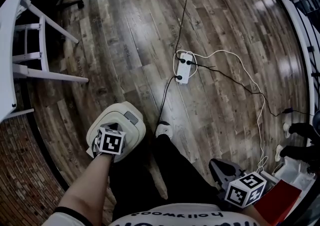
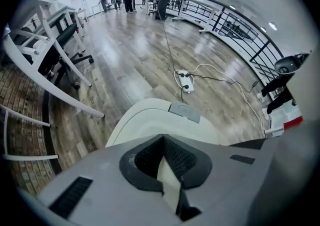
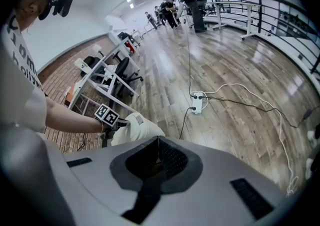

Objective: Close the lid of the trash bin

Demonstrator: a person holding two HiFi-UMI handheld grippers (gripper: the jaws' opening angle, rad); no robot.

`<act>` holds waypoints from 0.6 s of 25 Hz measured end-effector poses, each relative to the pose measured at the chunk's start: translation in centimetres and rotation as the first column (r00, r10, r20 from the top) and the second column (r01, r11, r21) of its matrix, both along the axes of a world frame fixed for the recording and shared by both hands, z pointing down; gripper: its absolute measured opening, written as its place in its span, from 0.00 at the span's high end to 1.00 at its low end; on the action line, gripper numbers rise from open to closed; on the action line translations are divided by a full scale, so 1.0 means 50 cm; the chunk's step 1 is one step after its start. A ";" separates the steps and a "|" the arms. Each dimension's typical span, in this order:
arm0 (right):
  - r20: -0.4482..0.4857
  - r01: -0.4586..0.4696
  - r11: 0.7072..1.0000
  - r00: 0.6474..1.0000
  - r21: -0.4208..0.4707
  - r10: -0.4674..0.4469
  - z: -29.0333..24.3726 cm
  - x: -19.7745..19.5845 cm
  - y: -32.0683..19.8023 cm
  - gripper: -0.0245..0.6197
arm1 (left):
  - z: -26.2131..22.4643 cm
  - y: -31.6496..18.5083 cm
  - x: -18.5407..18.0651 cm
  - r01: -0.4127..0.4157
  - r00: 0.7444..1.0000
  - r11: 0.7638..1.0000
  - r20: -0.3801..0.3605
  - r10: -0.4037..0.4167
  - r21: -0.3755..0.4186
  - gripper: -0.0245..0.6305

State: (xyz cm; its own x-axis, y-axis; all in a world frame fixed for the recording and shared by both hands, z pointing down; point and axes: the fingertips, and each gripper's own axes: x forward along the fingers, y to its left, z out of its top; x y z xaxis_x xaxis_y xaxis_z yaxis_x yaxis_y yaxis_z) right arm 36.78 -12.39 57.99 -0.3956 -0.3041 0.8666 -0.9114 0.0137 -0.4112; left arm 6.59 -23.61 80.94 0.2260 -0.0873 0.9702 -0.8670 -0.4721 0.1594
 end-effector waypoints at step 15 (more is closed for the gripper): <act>0.029 -0.007 1.000 1.000 0.012 0.006 0.010 -0.014 -0.035 0.95 | -0.004 -0.010 -0.007 0.048 0.999 0.998 -0.015 -0.049 -0.034 0.95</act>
State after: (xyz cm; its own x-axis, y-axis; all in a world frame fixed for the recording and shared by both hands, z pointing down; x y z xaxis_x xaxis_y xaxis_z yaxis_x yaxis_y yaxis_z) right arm 36.09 -14.15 58.49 -0.4181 -0.3171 0.8513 -0.8994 0.0128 -0.4370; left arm 6.26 -24.12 80.73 0.2373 -0.0662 0.9692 -0.8860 -0.4238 0.1880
